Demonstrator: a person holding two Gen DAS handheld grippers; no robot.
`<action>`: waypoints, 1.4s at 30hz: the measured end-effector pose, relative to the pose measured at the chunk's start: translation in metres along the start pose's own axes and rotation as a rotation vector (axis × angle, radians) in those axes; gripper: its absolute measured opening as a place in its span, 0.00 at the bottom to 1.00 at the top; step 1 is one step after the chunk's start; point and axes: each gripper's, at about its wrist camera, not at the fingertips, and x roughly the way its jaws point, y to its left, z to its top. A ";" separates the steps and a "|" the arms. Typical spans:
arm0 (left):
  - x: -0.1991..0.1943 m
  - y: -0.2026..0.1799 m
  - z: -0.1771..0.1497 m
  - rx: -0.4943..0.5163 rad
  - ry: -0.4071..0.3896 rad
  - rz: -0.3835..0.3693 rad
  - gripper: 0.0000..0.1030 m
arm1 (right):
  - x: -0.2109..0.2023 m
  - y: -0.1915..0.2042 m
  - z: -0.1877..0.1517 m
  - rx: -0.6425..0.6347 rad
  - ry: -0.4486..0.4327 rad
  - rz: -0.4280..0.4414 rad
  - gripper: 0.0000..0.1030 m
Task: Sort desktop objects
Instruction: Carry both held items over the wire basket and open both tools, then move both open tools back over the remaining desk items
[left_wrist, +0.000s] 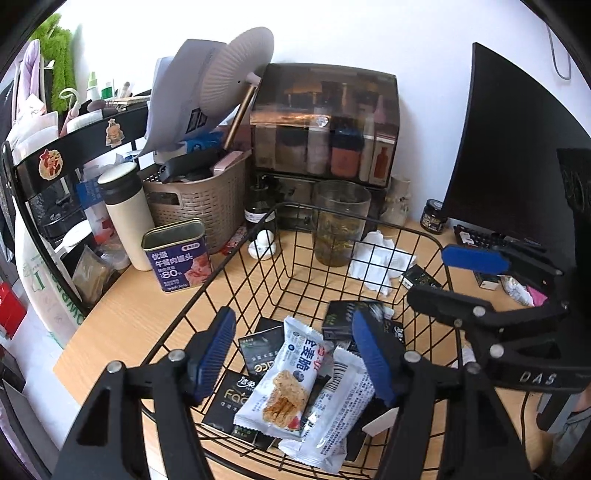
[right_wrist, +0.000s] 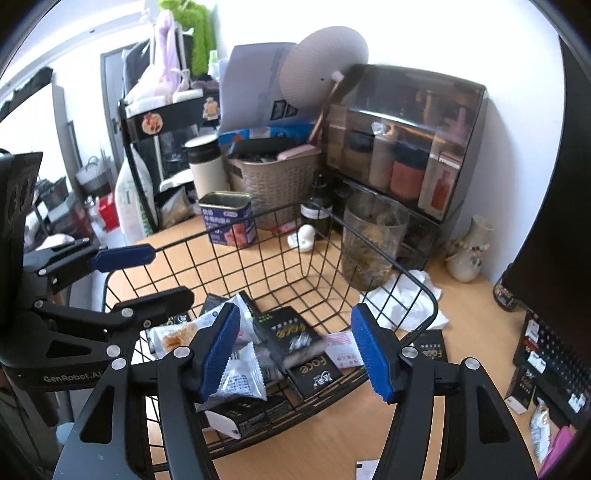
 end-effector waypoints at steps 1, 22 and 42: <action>0.000 0.000 0.000 -0.001 0.000 -0.002 0.69 | -0.001 -0.001 0.001 0.002 -0.003 0.000 0.60; -0.007 -0.164 -0.016 0.243 0.038 -0.233 0.69 | -0.066 -0.142 -0.065 0.198 0.032 -0.211 0.60; 0.207 -0.244 0.015 0.064 0.319 0.000 0.69 | -0.048 -0.288 -0.138 0.365 0.172 -0.338 0.60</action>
